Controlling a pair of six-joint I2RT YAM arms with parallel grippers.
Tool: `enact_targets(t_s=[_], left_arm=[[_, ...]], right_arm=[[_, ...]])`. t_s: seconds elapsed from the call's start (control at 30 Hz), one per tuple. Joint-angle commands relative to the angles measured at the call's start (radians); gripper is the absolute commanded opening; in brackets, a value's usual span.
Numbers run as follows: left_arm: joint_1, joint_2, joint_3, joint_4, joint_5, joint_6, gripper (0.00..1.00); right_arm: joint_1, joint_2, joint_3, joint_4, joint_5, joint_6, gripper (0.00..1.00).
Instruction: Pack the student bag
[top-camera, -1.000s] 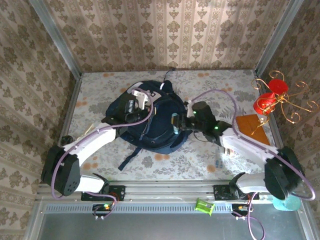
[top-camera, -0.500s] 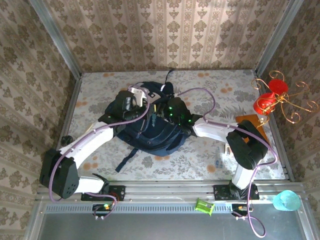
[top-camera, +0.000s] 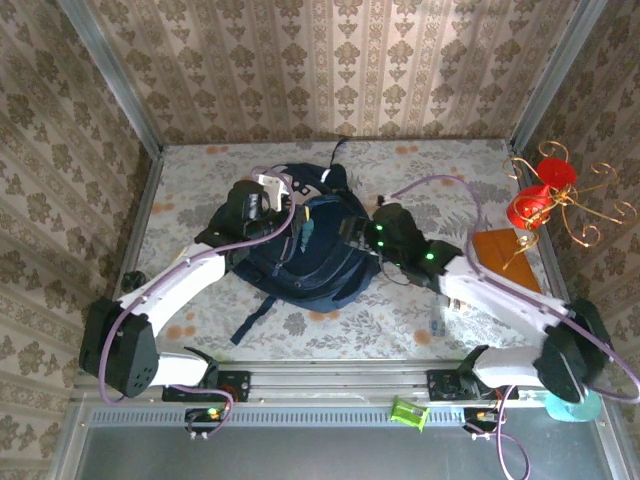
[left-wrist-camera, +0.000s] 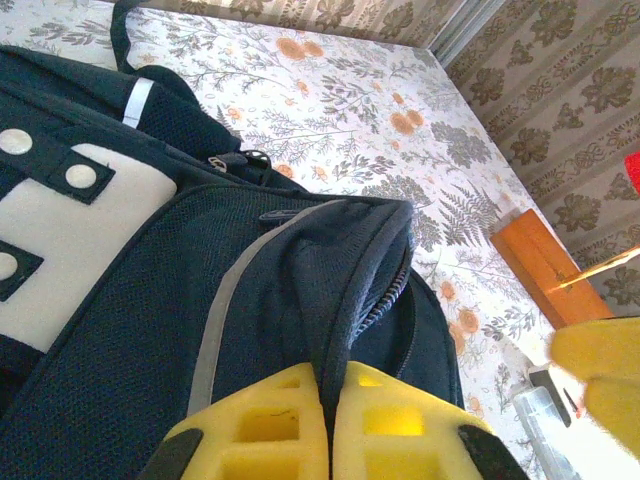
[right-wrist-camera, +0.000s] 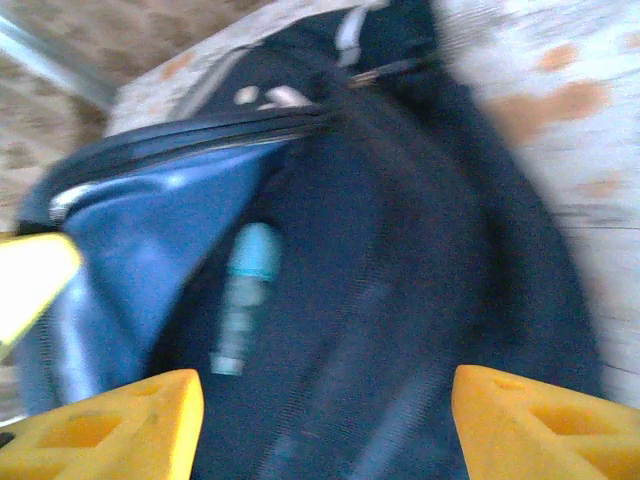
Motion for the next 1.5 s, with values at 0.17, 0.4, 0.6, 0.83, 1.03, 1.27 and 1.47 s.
enact_targets(t_s=[0.17,0.4,0.6,0.83,1.03,1.27,1.47], left_arm=[[0.012,-0.004,-0.008,0.11,0.012,-0.022,0.0],[0.013,0.002,-0.016,0.124,0.008,-0.02,0.0],[0.023,0.013,-0.013,0.135,0.026,-0.022,0.0],[0.047,0.015,-0.034,0.157,0.046,-0.043,0.0],[0.061,0.01,-0.045,0.165,0.054,-0.055,0.0],[0.064,0.002,-0.056,0.176,0.064,-0.068,0.0],[0.066,-0.006,-0.061,0.167,0.052,-0.063,0.0]], right_arm=[[-0.174,-0.154,-0.217,-0.575,0.097,-0.036,0.84],[-0.237,-0.195,-0.295,-0.648,0.02,0.031,0.88],[-0.283,-0.154,-0.356,-0.557,-0.064,0.069,0.89],[-0.279,-0.06,-0.37,-0.43,-0.126,0.078,0.81],[-0.254,-0.011,-0.346,-0.386,-0.135,0.059,0.68],[-0.234,0.046,-0.308,-0.368,-0.094,0.022,0.51],[-0.212,0.008,-0.319,-0.265,-0.133,-0.01,0.35]])
